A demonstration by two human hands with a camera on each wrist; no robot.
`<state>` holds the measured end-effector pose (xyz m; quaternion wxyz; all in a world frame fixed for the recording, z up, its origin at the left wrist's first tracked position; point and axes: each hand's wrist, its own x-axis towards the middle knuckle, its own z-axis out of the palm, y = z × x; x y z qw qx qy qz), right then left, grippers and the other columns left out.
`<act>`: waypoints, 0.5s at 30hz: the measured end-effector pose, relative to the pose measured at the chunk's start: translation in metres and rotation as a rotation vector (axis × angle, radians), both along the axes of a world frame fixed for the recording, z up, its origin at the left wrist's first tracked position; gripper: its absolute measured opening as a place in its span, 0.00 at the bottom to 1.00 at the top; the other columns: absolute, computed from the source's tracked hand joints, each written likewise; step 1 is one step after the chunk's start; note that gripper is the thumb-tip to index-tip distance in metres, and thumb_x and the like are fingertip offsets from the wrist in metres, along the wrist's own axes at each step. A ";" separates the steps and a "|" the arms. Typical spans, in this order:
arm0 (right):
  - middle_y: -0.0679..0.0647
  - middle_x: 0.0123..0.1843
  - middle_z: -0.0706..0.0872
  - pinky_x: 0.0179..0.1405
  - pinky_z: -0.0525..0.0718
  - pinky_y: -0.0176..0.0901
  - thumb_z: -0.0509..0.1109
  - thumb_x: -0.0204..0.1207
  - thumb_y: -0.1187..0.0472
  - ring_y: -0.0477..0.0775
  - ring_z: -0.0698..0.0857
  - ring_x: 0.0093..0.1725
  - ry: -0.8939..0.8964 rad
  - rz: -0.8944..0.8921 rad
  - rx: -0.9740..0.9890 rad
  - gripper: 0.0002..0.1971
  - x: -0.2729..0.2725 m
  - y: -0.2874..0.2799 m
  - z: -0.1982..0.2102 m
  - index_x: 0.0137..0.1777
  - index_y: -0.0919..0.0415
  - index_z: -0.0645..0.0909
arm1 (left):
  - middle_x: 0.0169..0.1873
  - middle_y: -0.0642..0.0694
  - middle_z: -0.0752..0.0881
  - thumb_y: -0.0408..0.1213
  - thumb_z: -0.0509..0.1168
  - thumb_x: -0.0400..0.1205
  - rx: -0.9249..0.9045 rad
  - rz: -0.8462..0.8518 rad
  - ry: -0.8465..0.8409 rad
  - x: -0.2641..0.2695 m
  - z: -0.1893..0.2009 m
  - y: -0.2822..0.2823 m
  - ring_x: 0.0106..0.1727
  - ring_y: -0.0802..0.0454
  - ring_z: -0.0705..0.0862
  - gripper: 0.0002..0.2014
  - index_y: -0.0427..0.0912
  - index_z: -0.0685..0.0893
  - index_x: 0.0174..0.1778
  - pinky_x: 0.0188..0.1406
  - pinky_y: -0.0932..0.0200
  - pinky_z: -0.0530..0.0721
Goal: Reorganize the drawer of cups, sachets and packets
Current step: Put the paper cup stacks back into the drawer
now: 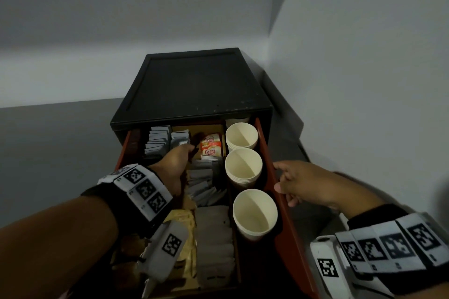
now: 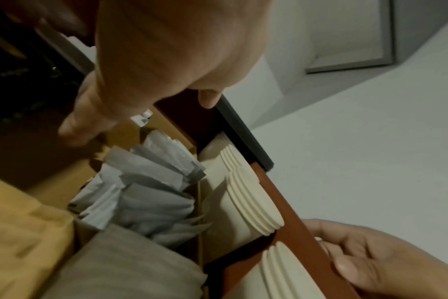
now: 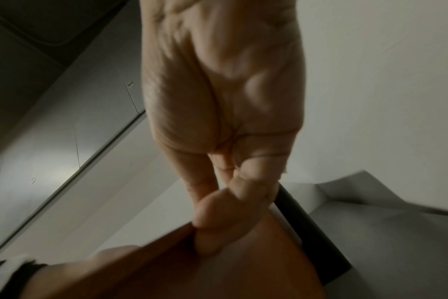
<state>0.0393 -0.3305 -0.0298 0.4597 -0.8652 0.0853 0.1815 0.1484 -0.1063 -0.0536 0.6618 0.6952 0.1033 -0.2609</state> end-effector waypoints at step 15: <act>0.51 0.39 0.80 0.43 0.84 0.42 0.66 0.80 0.63 0.49 0.84 0.35 0.036 -0.008 0.011 0.30 0.003 -0.002 -0.001 0.81 0.56 0.60 | 0.24 0.43 0.78 0.58 0.49 0.84 -0.188 -0.107 0.252 0.011 -0.015 -0.021 0.21 0.48 0.75 0.26 0.42 0.77 0.33 0.24 0.64 0.74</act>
